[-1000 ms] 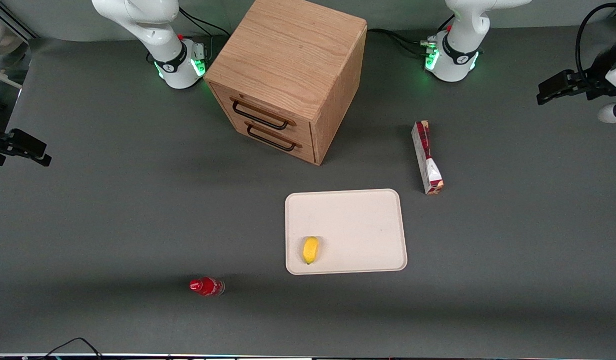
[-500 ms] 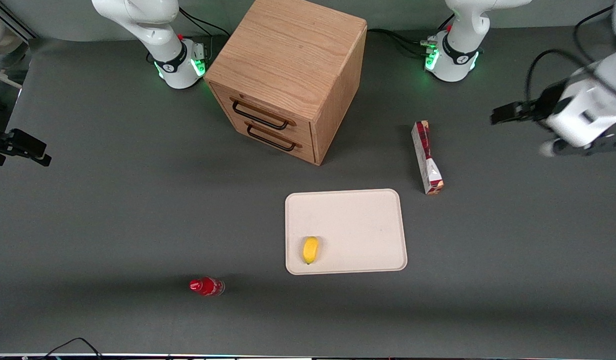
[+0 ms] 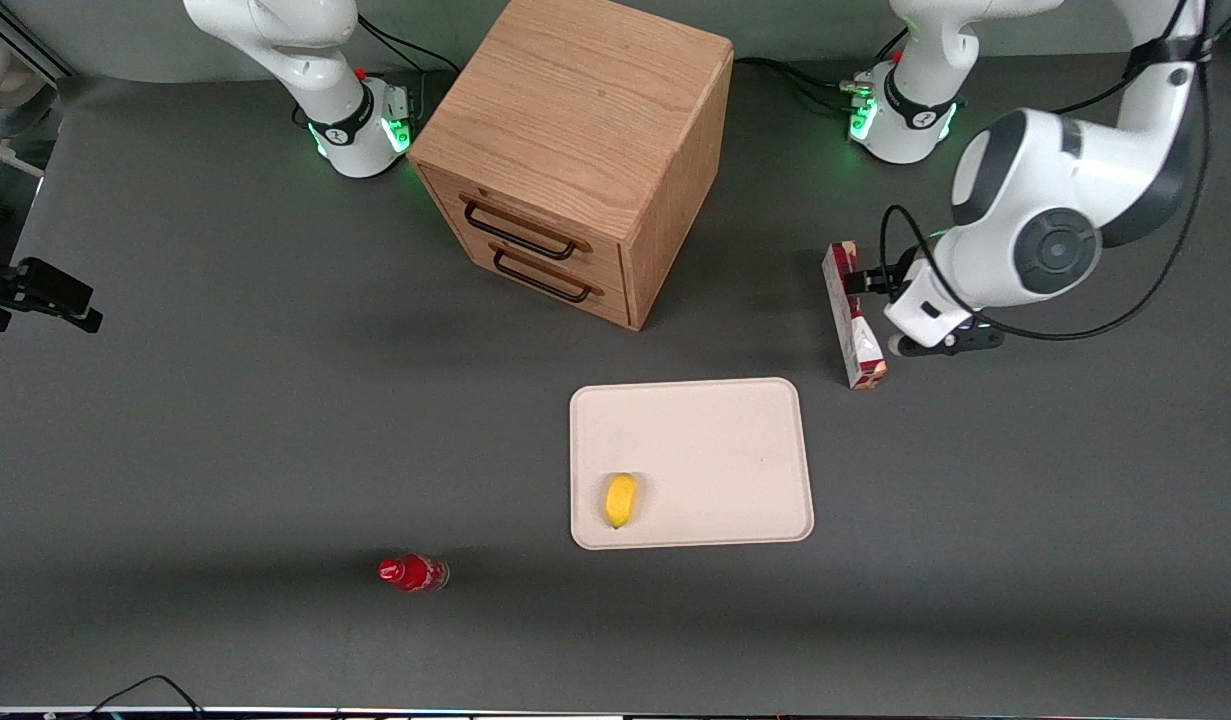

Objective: Place red cookie box on tray
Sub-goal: 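Reach the left gripper down and grasp the upright red-and-white cookie box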

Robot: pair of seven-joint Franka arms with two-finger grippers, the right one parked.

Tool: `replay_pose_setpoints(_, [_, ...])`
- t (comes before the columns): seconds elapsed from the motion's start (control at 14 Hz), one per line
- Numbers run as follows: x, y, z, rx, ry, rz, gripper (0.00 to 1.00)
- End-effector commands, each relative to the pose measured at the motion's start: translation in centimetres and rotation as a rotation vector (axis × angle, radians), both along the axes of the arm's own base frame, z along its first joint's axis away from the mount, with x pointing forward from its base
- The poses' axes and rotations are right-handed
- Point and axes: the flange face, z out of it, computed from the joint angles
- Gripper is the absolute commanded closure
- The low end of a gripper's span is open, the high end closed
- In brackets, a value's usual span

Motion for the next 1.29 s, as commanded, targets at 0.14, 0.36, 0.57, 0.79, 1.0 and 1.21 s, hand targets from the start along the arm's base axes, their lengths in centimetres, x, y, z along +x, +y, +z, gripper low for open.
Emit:
replay_pose_setpoints(0.14, [-4.7,-0.3,-7.2,0.015,-0.15,-0.017,0.0])
replay_pose_setpoints(0.36, [-6.8,0.1,-12.7,0.02,-0.186,-0.059,0.0])
replay_pose_setpoints(0.57, [-7.1,0.1,-14.0,0.018,-0.181,-0.065,0.67])
replay_pose_setpoints(0.79, [-6.9,0.0,-14.6,0.021,-0.188,-0.018,1.0])
replay_pose_setpoints(1.0, [-6.6,0.1,-14.2,0.025,-0.186,-0.016,1.0])
replay_pose_setpoints(1.21, [-5.6,0.5,-12.9,0.024,-0.199,-0.01,1.0])
